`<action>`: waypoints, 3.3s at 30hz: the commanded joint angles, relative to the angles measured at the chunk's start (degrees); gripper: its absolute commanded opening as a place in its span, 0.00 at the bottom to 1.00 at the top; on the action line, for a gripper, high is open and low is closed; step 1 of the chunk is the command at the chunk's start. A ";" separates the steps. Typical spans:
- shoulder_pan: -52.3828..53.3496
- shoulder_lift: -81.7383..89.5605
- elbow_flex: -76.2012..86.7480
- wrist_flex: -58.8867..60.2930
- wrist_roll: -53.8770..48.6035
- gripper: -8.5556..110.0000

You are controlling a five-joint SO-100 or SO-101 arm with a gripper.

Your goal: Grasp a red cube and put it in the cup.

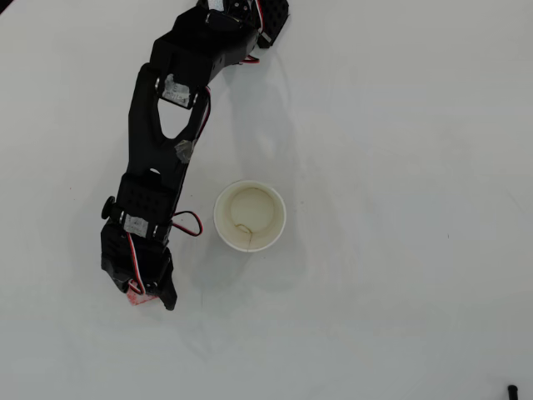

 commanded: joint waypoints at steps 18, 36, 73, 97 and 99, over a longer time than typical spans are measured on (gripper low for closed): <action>-1.05 5.62 -8.26 1.67 0.26 0.32; 0.53 0.79 -10.81 -1.05 -0.44 0.35; -1.76 -7.47 -10.72 -2.29 -2.72 0.36; -1.05 -9.93 -11.78 -2.81 -2.81 0.36; -0.97 -10.02 -11.78 -2.81 -2.81 0.36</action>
